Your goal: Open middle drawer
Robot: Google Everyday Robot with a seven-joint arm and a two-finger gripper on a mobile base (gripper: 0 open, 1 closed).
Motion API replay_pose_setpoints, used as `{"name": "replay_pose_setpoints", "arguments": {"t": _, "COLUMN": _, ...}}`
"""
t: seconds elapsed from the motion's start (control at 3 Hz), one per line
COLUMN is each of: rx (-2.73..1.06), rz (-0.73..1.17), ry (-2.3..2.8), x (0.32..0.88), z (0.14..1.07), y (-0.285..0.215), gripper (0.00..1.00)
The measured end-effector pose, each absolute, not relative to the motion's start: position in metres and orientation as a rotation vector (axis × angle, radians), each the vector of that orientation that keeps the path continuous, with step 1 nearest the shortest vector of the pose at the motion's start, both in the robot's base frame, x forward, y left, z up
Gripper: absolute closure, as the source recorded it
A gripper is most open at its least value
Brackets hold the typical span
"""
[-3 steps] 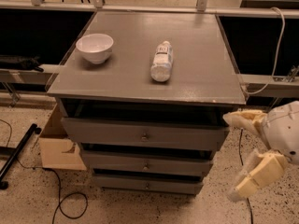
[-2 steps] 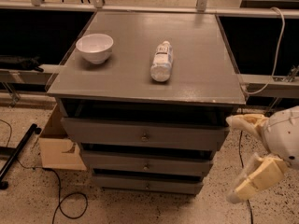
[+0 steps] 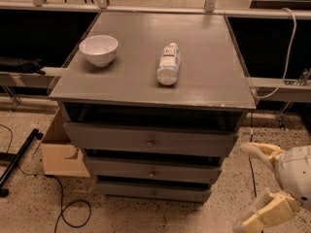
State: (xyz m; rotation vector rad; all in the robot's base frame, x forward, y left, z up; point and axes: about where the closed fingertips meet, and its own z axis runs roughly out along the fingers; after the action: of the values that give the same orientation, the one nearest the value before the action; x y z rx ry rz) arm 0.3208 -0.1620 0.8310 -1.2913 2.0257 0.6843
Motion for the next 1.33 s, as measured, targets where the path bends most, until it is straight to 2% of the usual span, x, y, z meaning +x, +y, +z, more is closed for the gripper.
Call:
{"name": "replay_pose_setpoints", "arguments": {"t": 0.33, "rx": -1.282, "rz": 0.684, "ry": 2.071, "x": 0.305, "z": 0.812, "y": -0.164, "gripper": 0.00}}
{"name": "replay_pose_setpoints", "arguments": {"t": 1.0, "rx": -1.478, "rz": 0.505, "ry": 2.235, "x": 0.319, "z": 0.774, "y": -0.147, "gripper": 0.00}}
{"name": "replay_pose_setpoints", "arguments": {"t": 1.33, "rx": -1.442, "rz": 0.453, "ry": 2.282, "x": 0.327, "z": 0.762, "y": -0.143, "gripper": 0.00}}
